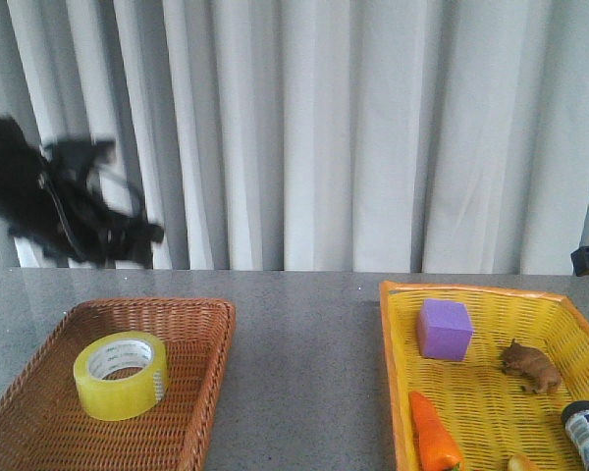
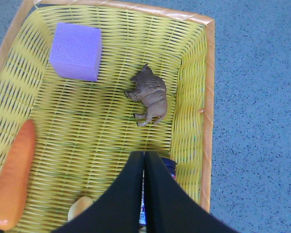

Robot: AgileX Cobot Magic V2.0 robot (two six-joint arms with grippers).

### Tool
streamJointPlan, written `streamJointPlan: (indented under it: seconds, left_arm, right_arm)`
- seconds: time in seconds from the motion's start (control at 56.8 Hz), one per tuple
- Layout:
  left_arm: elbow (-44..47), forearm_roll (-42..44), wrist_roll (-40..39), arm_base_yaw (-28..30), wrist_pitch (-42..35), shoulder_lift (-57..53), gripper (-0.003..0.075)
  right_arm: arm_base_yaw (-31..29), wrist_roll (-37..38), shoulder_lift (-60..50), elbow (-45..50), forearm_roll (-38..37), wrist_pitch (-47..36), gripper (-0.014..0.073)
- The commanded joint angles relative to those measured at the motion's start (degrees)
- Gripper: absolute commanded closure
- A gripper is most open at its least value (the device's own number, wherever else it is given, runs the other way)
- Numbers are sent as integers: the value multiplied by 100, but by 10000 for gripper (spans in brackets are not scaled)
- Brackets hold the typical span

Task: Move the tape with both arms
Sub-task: 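Open the left gripper and raise it away from the basket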

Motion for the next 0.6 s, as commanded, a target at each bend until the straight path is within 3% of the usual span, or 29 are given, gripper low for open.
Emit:
streamJointPlan:
  seconds: [0.0,0.106,0.282,0.581]
  left_arm:
    - [-370,-96,119,-92,-555,-884,347]
    - [-370,-87,149,-87,-796,-1322,461]
    - [-370,23,330,-87,-895,-1887,729]
    - [-357,25,-50,-87,-726,-2248,727]
  right_arm:
    - [-38,-64,-215,-134,1,-264,601]
    - [-38,-64,-215,-134,1,-264,601]
    - [-38,-64,-215,-134,1,-264,601]
    - [-38,-64,-215,-134,1,-264,601]
